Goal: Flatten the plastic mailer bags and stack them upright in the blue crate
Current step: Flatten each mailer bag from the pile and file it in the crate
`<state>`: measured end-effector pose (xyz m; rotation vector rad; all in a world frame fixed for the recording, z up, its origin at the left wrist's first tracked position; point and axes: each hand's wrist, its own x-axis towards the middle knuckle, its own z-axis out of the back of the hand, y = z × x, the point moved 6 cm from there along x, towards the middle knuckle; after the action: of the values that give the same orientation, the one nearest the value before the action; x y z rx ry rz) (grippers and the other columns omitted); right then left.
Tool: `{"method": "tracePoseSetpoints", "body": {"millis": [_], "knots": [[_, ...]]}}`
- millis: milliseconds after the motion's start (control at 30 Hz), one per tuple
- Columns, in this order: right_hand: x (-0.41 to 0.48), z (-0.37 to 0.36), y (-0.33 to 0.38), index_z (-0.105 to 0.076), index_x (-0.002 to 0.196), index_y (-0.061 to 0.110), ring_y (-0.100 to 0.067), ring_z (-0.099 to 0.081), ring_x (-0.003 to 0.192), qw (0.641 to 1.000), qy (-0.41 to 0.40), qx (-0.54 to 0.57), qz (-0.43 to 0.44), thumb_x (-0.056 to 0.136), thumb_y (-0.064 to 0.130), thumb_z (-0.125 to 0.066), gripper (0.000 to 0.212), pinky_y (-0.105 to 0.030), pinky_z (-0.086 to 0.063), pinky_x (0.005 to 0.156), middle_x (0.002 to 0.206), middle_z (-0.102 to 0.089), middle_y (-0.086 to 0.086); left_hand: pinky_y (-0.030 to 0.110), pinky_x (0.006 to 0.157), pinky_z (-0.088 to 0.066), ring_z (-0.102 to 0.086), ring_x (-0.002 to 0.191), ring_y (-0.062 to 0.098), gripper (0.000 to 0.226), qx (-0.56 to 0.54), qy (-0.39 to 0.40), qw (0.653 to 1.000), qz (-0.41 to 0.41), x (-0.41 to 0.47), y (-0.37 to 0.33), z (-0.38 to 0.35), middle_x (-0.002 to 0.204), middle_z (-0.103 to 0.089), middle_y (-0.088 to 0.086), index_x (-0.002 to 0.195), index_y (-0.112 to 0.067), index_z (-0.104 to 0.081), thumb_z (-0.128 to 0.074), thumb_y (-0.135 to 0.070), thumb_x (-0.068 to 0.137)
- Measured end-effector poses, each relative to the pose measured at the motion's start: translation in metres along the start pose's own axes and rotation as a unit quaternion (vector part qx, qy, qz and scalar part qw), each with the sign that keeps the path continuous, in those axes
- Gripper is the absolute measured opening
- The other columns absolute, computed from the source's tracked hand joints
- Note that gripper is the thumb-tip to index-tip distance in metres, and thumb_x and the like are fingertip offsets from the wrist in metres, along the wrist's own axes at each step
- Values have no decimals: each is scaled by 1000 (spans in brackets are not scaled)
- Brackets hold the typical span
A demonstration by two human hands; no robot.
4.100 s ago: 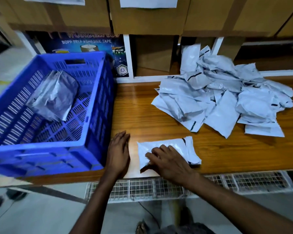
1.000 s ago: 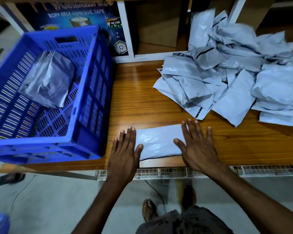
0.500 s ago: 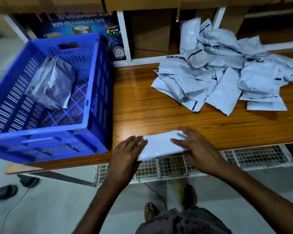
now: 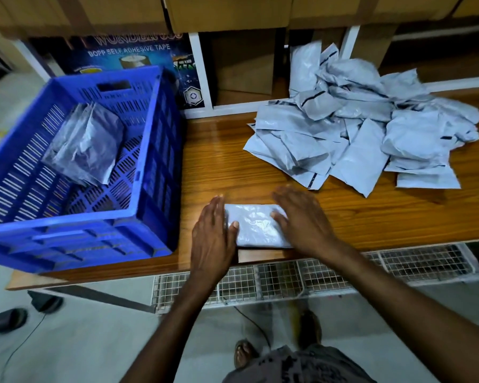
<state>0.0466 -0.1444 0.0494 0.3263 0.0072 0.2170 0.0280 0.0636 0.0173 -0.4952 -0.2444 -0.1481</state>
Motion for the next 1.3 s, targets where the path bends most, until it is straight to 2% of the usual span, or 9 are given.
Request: {"method": "tracePoseSetpoints", "body": {"millis": [100,167,467,667,833,967,1067,1167,1300], "knots": [[-10,-45,19,-22,161,22,-24,-2,157,996,54,-73,11,108,48,-22,59,-49,-6,126,170,-9,-3,44,119,-32,-24,155,24,57,86,61,992,-70,-1,-20,-23,168,-28,5,159,-13,-34,-30,-40,109],[-17,-58,13,-23,161,21,-26,-2,157,995,32,-94,15,107,52,-16,63,-50,-7,126,170,-9,-4,45,118,-35,-26,155,26,57,101,85,988,-77,-3,-20,-33,167,-31,6,158,-12,-37,-28,-38,109],[-22,-56,-27,1,163,25,-20,9,157,998,27,-53,-25,96,80,-13,87,-48,-3,126,170,8,-5,41,124,-19,-12,158,23,65,127,120,983,-47,-11,-12,-35,171,-16,3,164,-23,-21,-28,-53,107],[-20,-49,-30,16,160,24,-16,23,153,995,71,-57,-34,91,84,-3,93,-53,8,124,167,24,-2,38,126,-6,-1,158,11,81,115,168,979,0,-7,4,-33,173,1,-6,166,-23,-5,-11,-71,100],[-21,-35,-34,17,160,18,-19,27,152,992,79,-71,-63,91,82,1,95,-52,11,123,165,26,-5,40,126,-7,-3,159,15,78,97,152,983,16,-10,26,-12,172,2,-7,165,-27,-6,4,-67,99],[-15,-32,-3,11,161,16,-18,24,153,998,27,-57,9,103,65,-8,78,-43,9,125,167,21,-5,39,126,-8,-8,158,16,62,130,105,984,-61,3,2,-6,172,-10,-5,165,-23,-14,-14,-48,109],[-13,-52,10,2,163,15,-18,15,155,998,34,-60,5,106,56,-13,71,-44,7,126,170,11,-6,47,126,-18,-16,158,19,59,138,129,977,-101,7,-17,-26,170,-21,0,163,-17,-24,-19,-42,110],[-25,-58,-5,5,162,18,-17,14,155,996,24,-83,-8,104,63,-10,75,-48,7,125,170,11,-3,46,125,-20,-18,157,21,63,141,145,977,-68,-9,1,-30,170,-20,1,164,-16,-20,-14,-48,109],[-35,-46,-39,22,158,19,-18,28,151,991,90,-101,-19,96,77,-1,88,-54,14,122,165,28,-1,47,126,-13,-10,159,24,71,138,142,980,-31,-22,18,-9,172,-12,0,165,-18,-12,-6,-58,106]]}}
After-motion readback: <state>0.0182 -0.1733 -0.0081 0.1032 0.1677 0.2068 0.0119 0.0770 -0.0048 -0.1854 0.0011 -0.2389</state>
